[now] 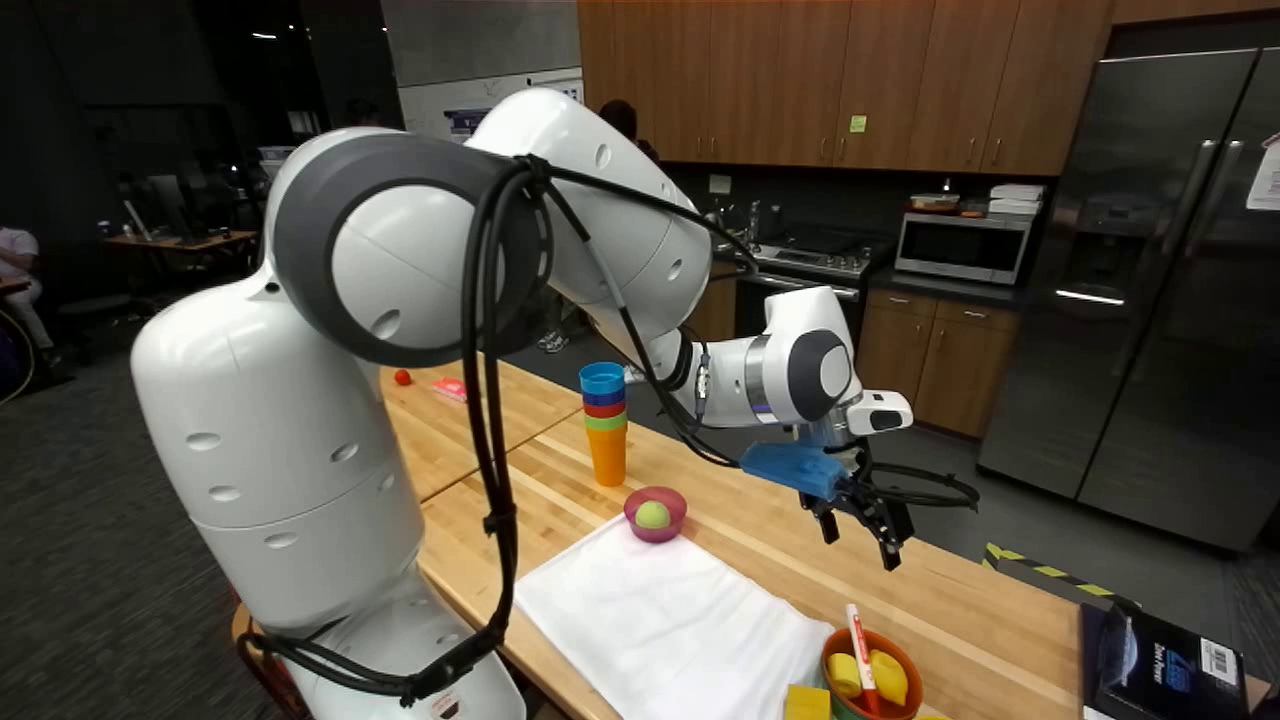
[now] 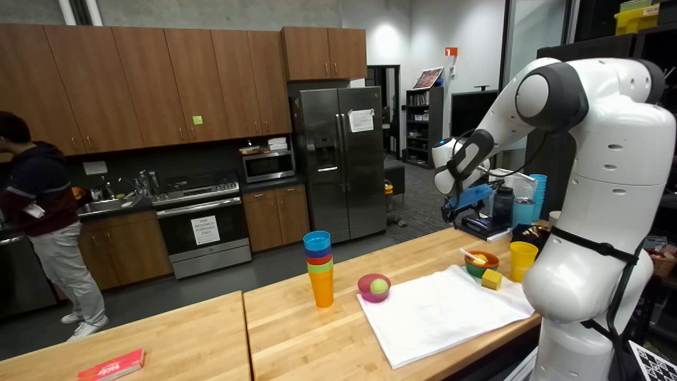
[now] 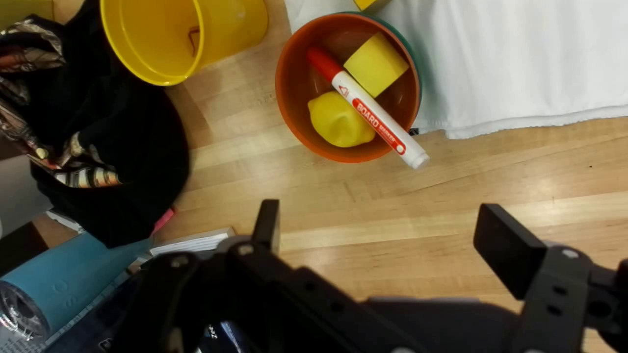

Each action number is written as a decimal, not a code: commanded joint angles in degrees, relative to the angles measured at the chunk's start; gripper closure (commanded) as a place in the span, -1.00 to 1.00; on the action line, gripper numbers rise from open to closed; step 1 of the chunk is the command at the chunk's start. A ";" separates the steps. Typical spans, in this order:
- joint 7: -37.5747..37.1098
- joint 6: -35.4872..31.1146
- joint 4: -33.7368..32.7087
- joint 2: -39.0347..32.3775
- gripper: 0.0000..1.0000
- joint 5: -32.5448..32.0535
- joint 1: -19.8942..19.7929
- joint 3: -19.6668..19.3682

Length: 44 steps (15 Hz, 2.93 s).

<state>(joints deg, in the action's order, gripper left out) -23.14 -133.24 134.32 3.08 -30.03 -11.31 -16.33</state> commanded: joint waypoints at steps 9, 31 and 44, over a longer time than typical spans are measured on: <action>0.15 0.09 -0.08 -0.01 -1.00 0.16 -1.34 1.33; -1.66 3.16 -1.29 -1.09 -1.00 0.95 -1.35 1.97; -7.25 17.27 2.11 0.14 -1.00 -0.12 -2.54 1.08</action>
<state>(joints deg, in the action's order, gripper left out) -30.76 -116.34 134.19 0.98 -28.01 -12.72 -15.34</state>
